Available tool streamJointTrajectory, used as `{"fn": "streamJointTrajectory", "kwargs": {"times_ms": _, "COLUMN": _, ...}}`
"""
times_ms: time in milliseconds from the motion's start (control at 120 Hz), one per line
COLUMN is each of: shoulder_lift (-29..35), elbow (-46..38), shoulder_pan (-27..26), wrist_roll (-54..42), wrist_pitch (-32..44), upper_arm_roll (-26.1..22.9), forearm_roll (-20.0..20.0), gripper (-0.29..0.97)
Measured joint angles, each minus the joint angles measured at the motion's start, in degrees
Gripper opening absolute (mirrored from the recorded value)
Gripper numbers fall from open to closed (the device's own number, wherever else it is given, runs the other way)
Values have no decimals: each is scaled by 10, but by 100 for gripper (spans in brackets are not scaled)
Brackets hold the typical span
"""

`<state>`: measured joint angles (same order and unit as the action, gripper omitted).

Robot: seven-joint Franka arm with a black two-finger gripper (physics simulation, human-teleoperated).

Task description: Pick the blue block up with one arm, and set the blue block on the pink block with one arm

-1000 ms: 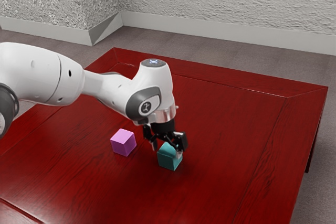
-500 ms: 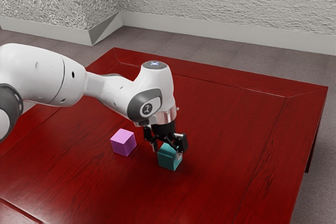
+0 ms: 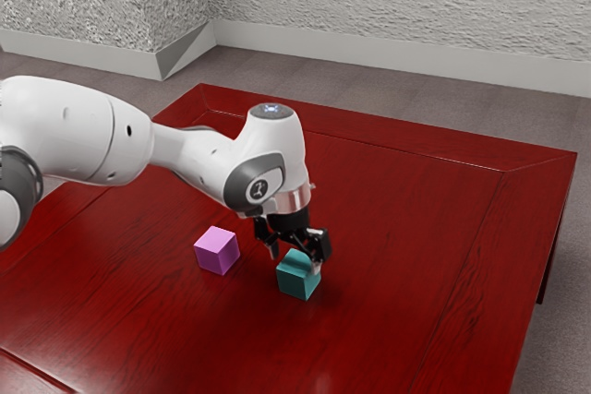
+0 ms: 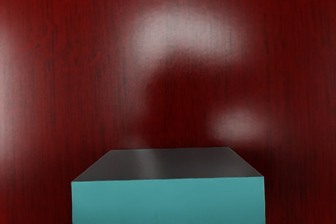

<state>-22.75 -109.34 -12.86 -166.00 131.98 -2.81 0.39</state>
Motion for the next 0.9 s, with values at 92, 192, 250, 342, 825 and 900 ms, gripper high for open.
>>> {"fn": "streamJointTrajectory", "kwargs": {"times_ms": 92, "shoulder_lift": -10, "elbow": 0, "shoulder_pan": 0, "wrist_roll": 0, "wrist_pitch": 3, "upper_arm_roll": 0, "forearm_roll": 1, "gripper": 68}}
{"fn": "streamJointTrajectory", "kwargs": {"times_ms": 192, "shoulder_lift": -16, "elbow": 0, "shoulder_pan": 0, "wrist_roll": 0, "wrist_pitch": 7, "upper_arm_roll": 0, "forearm_roll": 1, "gripper": 68}}
{"fn": "streamJointTrajectory", "kwargs": {"times_ms": 250, "shoulder_lift": -19, "elbow": 0, "shoulder_pan": 0, "wrist_roll": 0, "wrist_pitch": 9, "upper_arm_roll": 0, "forearm_roll": 1, "gripper": 68}}
{"fn": "streamJointTrajectory", "kwargs": {"times_ms": 342, "shoulder_lift": -26, "elbow": 1, "shoulder_pan": 0, "wrist_roll": 0, "wrist_pitch": 11, "upper_arm_roll": 0, "forearm_roll": 3, "gripper": 68}}
{"fn": "streamJointTrajectory", "kwargs": {"times_ms": 825, "shoulder_lift": -30, "elbow": 8, "shoulder_pan": 0, "wrist_roll": 0, "wrist_pitch": 15, "upper_arm_roll": -1, "forearm_roll": 8, "gripper": 68}}
{"fn": "streamJointTrajectory", "kwargs": {"times_ms": 900, "shoulder_lift": -29, "elbow": 8, "shoulder_pan": 0, "wrist_roll": 0, "wrist_pitch": 14, "upper_arm_roll": -1, "forearm_roll": 8, "gripper": 68}}
